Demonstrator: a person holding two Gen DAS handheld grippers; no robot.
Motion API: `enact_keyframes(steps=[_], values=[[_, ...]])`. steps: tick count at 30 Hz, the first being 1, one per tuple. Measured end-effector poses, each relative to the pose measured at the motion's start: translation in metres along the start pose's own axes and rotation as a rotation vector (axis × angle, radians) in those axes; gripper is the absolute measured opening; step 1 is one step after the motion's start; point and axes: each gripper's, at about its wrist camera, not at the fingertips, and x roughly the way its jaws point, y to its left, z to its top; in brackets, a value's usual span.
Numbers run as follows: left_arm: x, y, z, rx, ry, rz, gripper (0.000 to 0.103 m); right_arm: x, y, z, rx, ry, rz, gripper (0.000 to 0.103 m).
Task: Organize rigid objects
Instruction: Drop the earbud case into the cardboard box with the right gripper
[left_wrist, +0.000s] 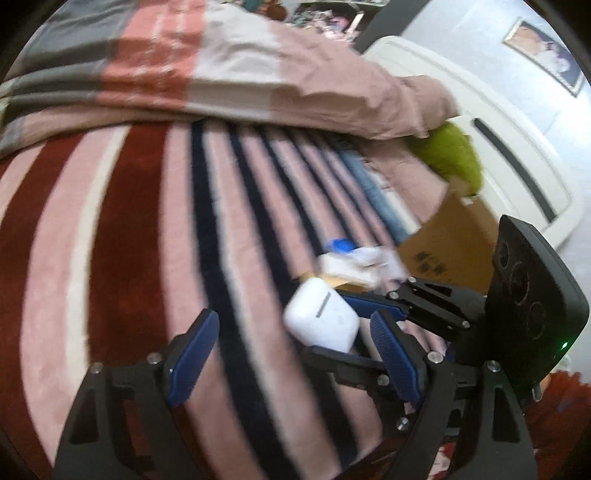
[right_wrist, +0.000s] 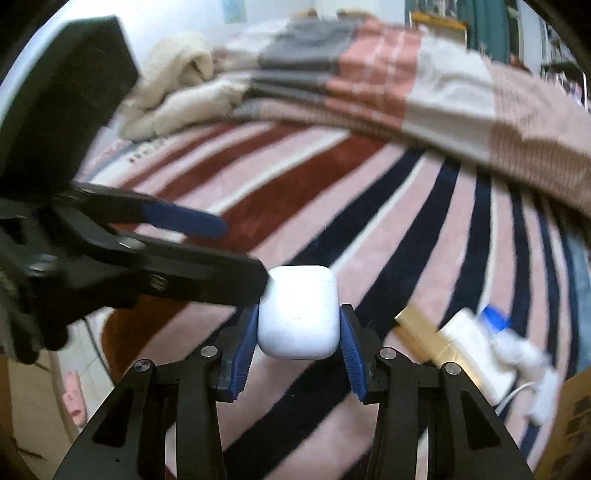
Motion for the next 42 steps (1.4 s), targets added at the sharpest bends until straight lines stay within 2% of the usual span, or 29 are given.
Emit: enact_keyframes(steps=[2, 6, 9, 13, 17, 20, 23, 29, 31, 33, 36, 40, 42], values=[[0.000, -0.022, 0.011, 0.041, -0.005, -0.051, 0.068, -0.021, -0.005, 0.005, -0.004, -0.039, 0.008, 0.039], [0.001, -0.064, 0.034, 0.120, -0.016, -0.083, 0.043, -0.060, -0.020, 0.013, -0.008, -0.097, 0.001, 0.039], [0.007, -0.100, 0.053, 0.194, -0.013, -0.106, 0.036, -0.093, -0.039, 0.013, -0.001, -0.137, -0.032, 0.039], [0.027, -0.154, 0.081, 0.281, -0.004, -0.134, 0.036, -0.131, -0.071, 0.010, 0.036, -0.178, -0.101, 0.039], [0.061, -0.208, 0.103, 0.359, 0.037, -0.167, 0.037, -0.171, -0.116, -0.001, 0.103, -0.194, -0.177, 0.039], [0.093, -0.238, 0.114, 0.389, 0.099, -0.192, 0.036, -0.192, -0.145, -0.013, 0.137, -0.183, -0.248, 0.039], [0.132, -0.260, 0.121, 0.397, 0.183, -0.196, 0.036, -0.201, -0.173, -0.026, 0.181, -0.130, -0.302, 0.039], [0.170, -0.279, 0.118, 0.390, 0.271, -0.157, 0.037, -0.192, -0.213, -0.037, 0.259, 0.033, -0.327, 0.039], [0.173, -0.282, 0.116, 0.401, 0.279, -0.129, 0.048, -0.189, -0.218, -0.040, 0.267, 0.072, -0.335, 0.039], [0.171, -0.283, 0.116, 0.412, 0.278, -0.103, 0.057, -0.190, -0.221, -0.042, 0.268, 0.077, -0.356, 0.042], [0.165, -0.281, 0.115, 0.421, 0.269, -0.089, 0.064, -0.192, -0.218, -0.043, 0.248, 0.061, -0.387, 0.049], [0.144, -0.270, 0.120, 0.411, 0.225, -0.083, 0.065, -0.192, -0.210, -0.040, 0.250, 0.054, -0.369, 0.049], [0.125, -0.261, 0.122, 0.402, 0.176, -0.064, 0.066, -0.194, -0.200, -0.034, 0.231, 0.035, -0.367, 0.049]])
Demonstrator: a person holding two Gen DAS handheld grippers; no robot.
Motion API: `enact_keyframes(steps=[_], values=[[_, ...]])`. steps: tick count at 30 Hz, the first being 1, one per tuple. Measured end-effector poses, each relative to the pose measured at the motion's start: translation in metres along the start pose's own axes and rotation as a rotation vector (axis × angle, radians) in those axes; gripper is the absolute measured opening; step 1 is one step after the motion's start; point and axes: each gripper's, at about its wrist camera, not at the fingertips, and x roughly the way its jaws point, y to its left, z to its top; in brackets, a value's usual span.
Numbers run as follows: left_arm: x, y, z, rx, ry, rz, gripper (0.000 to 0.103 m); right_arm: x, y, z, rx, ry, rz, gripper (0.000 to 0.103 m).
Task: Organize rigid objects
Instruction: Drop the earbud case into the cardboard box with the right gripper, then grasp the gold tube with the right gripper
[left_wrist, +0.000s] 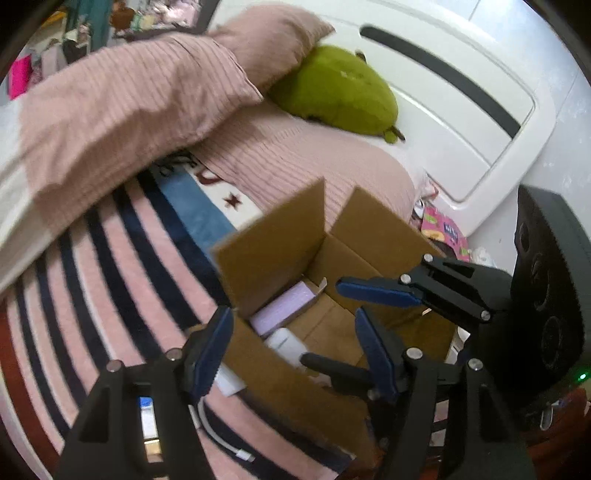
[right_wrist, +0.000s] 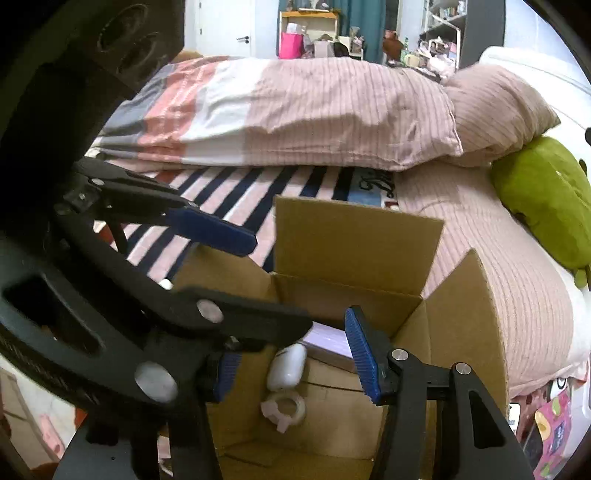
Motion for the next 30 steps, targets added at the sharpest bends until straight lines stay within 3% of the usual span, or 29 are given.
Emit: enact_keyframes(steps=[3, 8, 12, 18, 23, 26, 30], values=[[-0.031, 0.012, -0.013, -0.026, -0.063, 0.167, 0.072, -0.011, 0.020, 0.006, -0.026, -0.042, 0.038, 0.049], [-0.079, 0.045, -0.052, -0.091, -0.146, 0.255, 0.072, -0.019, 0.073, 0.011, -0.104, -0.097, 0.129, 0.049], [-0.098, 0.082, -0.096, -0.152, -0.166, 0.329, 0.072, -0.004, 0.122, 0.009, -0.155, -0.063, 0.247, 0.049], [-0.090, 0.130, -0.164, -0.255, -0.153, 0.309, 0.072, 0.054, 0.179, -0.008, -0.222, 0.066, 0.339, 0.049], [-0.076, 0.155, -0.209, -0.330, -0.124, 0.291, 0.072, 0.113, 0.194, -0.031, -0.305, 0.124, 0.238, 0.049], [-0.073, 0.163, -0.225, -0.357, -0.113, 0.288, 0.072, 0.138, 0.185, -0.035, -0.298, 0.174, 0.256, 0.044], [-0.072, 0.170, -0.236, -0.392, -0.111, 0.274, 0.072, 0.150, 0.185, -0.034, -0.345, 0.152, 0.244, 0.043]])
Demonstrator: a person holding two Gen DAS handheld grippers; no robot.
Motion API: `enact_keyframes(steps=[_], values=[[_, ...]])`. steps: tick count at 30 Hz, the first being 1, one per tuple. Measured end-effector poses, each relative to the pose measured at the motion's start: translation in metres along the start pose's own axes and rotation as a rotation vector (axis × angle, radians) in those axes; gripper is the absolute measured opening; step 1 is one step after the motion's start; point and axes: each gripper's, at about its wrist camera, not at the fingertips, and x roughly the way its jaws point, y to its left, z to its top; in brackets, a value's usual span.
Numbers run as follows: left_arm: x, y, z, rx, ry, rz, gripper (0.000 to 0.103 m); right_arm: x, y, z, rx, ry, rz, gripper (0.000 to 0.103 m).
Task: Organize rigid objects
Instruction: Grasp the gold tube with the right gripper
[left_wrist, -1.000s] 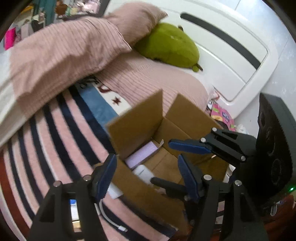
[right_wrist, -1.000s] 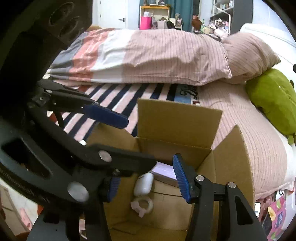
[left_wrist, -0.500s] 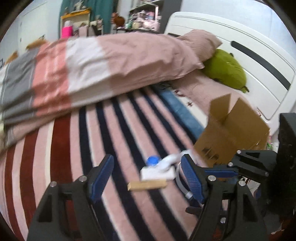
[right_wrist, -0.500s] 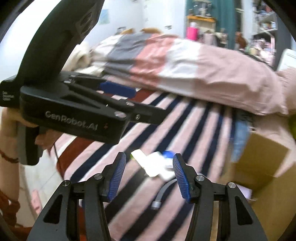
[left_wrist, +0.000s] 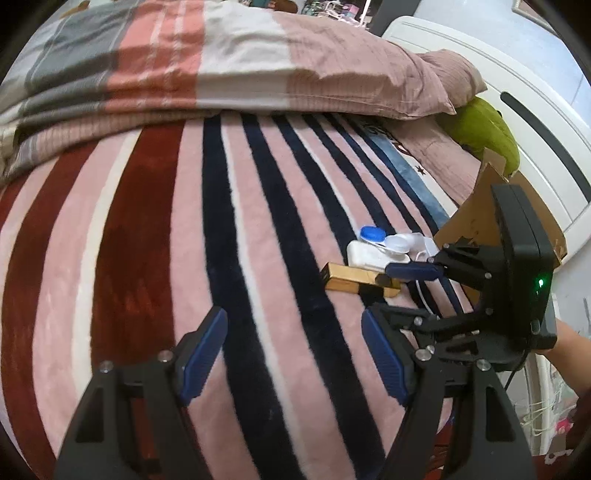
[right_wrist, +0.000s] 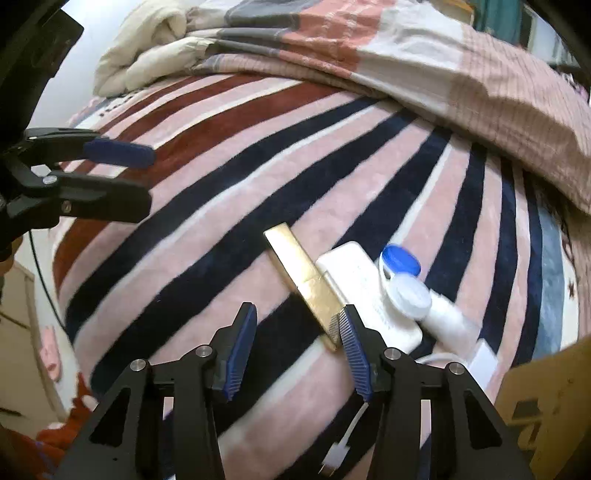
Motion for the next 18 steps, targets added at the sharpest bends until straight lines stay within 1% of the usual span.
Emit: enact_keyframes(steps=[4, 7, 10, 11, 13, 14, 15, 17, 18], values=[[-0.005, 0.004, 0.000, -0.017, -0.016, -0.011, 0.073, 0.005, -0.003, 0.005, -0.004, -0.002, 0.026, 0.043], [-0.006, 0.003, 0.000, -0.015, -0.018, -0.011, 0.073, 0.012, -0.003, 0.010, -0.037, 0.031, 0.030, 0.043], [-0.006, 0.002, 0.001, -0.014, -0.016, -0.014, 0.074, 0.015, -0.008, 0.015, -0.026, 0.051, 0.042, 0.043], [-0.006, 0.001, 0.000, -0.016, -0.014, -0.016, 0.074, 0.016, -0.008, 0.016, -0.028, 0.062, 0.043, 0.042], [-0.005, 0.001, 0.000, -0.016, -0.010, -0.015, 0.074, 0.026, -0.006, 0.015, -0.060, 0.124, 0.007, 0.040], [-0.005, -0.001, 0.000, -0.012, -0.009, -0.013, 0.074, 0.029, -0.005, 0.013, -0.072, 0.137, -0.001, 0.039], [-0.006, -0.002, 0.000, -0.009, -0.009, -0.013, 0.074, 0.029, -0.005, 0.013, -0.066, 0.120, 0.006, 0.037], [-0.006, -0.003, 0.000, -0.004, -0.008, -0.016, 0.074, 0.025, -0.006, 0.012, -0.037, 0.104, 0.029, 0.016], [-0.006, -0.004, 0.000, -0.003, -0.007, -0.017, 0.074, 0.023, -0.005, 0.012, -0.033, 0.097, 0.037, 0.013]])
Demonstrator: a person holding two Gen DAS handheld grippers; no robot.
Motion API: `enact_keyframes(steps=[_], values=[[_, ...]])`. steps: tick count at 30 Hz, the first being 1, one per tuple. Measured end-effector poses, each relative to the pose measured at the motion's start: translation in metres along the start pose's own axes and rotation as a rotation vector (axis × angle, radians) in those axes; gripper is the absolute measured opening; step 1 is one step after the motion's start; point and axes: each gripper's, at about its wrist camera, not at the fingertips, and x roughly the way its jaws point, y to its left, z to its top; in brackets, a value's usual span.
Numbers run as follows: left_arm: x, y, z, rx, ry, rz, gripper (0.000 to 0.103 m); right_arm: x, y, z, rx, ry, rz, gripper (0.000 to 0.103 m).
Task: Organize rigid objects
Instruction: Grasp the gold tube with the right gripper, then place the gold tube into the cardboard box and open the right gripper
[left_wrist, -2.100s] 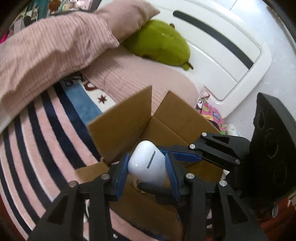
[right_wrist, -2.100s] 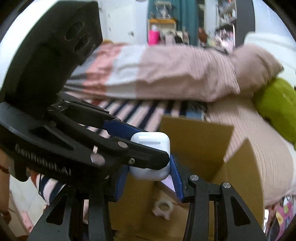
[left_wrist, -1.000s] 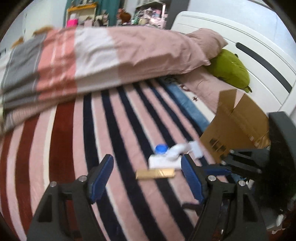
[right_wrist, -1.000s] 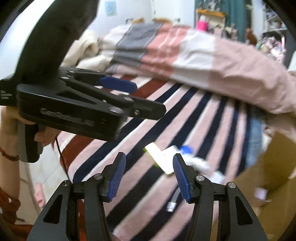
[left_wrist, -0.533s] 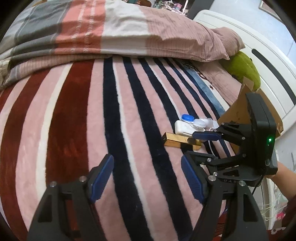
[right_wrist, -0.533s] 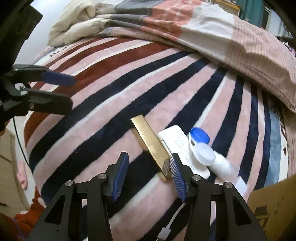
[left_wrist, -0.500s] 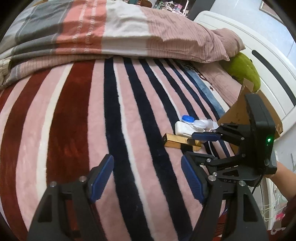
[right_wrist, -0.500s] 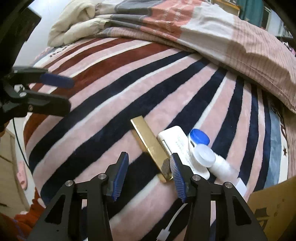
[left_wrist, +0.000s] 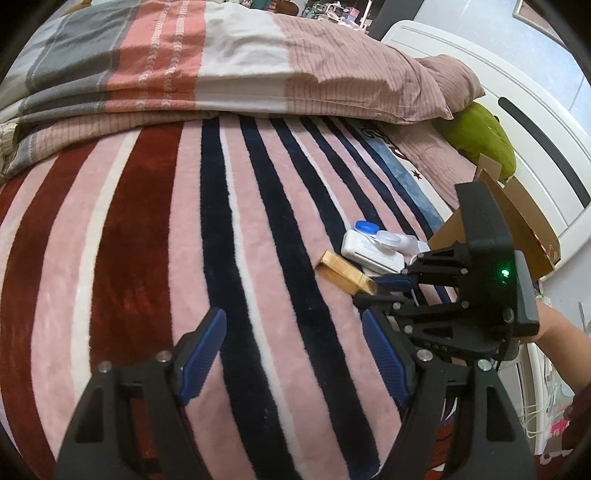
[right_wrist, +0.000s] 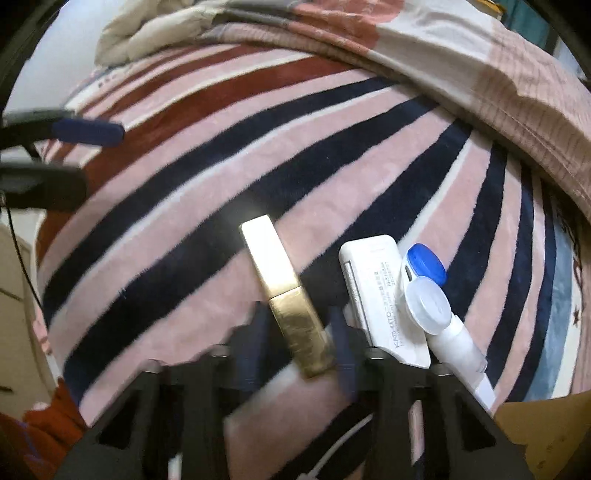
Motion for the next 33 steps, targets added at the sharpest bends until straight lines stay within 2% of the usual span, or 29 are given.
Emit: enact_keyframes(steps=[2, 5, 12, 14, 15, 16, 22, 28, 33], values=[[0.001, 0.000, 0.001, 0.000, 0.003, -0.003, 0.074, -0.005, 0.007, -0.002, -0.010, -0.011, 0.016, 0.013], [0.003, -0.001, 0.003, -0.004, 0.007, -0.034, 0.074, -0.016, 0.024, -0.006, -0.036, -0.040, -0.012, 0.013], [-0.010, -0.033, 0.032, 0.030, -0.049, -0.163, 0.072, -0.081, 0.043, 0.003, -0.022, -0.188, 0.064, 0.013], [-0.015, -0.052, 0.046, 0.062, -0.066, -0.188, 0.060, -0.101, 0.040, 0.004, -0.009, -0.226, 0.073, 0.013], [-0.017, -0.061, 0.052, 0.084, -0.073, -0.198, 0.046, -0.115, 0.035, 0.004, 0.010, -0.249, 0.077, 0.013], [-0.019, -0.072, 0.059, 0.111, -0.080, -0.202, 0.043, -0.123, 0.033, 0.003, 0.022, -0.262, 0.078, 0.013], [-0.015, -0.142, 0.100, 0.216, -0.101, -0.246, 0.041, -0.176, -0.010, -0.016, 0.138, -0.327, 0.057, 0.013], [0.024, -0.219, 0.133, 0.294, -0.012, -0.294, 0.041, -0.209, -0.067, -0.054, 0.291, -0.310, 0.011, 0.013], [0.075, -0.272, 0.140, 0.342, 0.145, -0.309, 0.042, -0.209, -0.110, -0.090, 0.395, -0.228, -0.014, 0.013]])
